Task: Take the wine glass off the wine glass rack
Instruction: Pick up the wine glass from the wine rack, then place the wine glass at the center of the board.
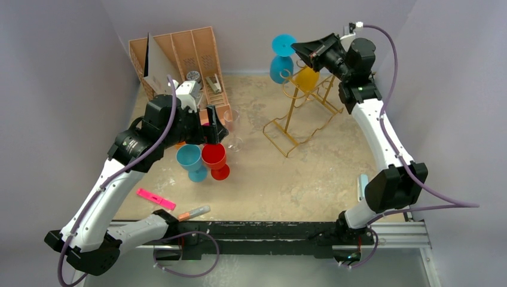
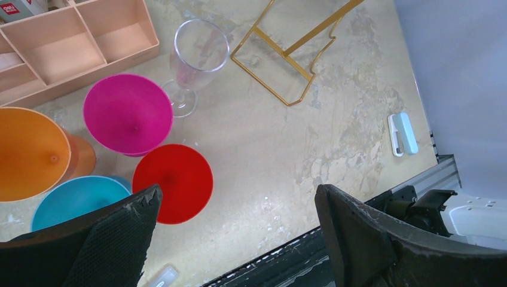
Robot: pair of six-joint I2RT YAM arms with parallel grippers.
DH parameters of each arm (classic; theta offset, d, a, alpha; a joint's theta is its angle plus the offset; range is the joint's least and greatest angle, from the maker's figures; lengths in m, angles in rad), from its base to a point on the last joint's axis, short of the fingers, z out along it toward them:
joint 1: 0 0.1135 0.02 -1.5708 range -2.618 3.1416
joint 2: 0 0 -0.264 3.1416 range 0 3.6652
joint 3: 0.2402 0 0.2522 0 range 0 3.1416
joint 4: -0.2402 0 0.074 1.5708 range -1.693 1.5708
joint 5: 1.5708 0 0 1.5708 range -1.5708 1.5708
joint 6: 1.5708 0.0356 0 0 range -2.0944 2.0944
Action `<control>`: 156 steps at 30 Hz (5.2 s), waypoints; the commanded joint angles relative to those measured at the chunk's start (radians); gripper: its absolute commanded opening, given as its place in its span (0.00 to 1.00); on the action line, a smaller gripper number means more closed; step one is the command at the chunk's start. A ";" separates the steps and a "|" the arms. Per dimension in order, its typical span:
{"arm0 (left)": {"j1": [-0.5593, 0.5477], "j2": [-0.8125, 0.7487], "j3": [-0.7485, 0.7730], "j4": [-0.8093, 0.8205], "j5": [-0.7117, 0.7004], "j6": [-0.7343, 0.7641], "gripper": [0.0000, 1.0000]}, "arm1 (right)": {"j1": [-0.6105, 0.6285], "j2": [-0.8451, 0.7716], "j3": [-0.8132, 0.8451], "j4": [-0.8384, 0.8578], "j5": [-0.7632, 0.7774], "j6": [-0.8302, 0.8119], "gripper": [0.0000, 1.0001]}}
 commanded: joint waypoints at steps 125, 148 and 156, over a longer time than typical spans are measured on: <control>-0.017 -0.019 -0.087 0.461 0.719 0.048 0.00 | 0.469 -0.423 -0.490 0.222 -0.481 -0.529 0.09; -0.019 -0.054 -0.068 0.397 0.656 0.062 0.45 | 0.531 -0.479 -0.556 0.180 -0.510 -0.763 0.00; -0.018 -0.073 -0.005 0.249 0.565 0.146 0.62 | 0.535 -0.498 -0.557 -0.020 -0.455 -1.059 0.00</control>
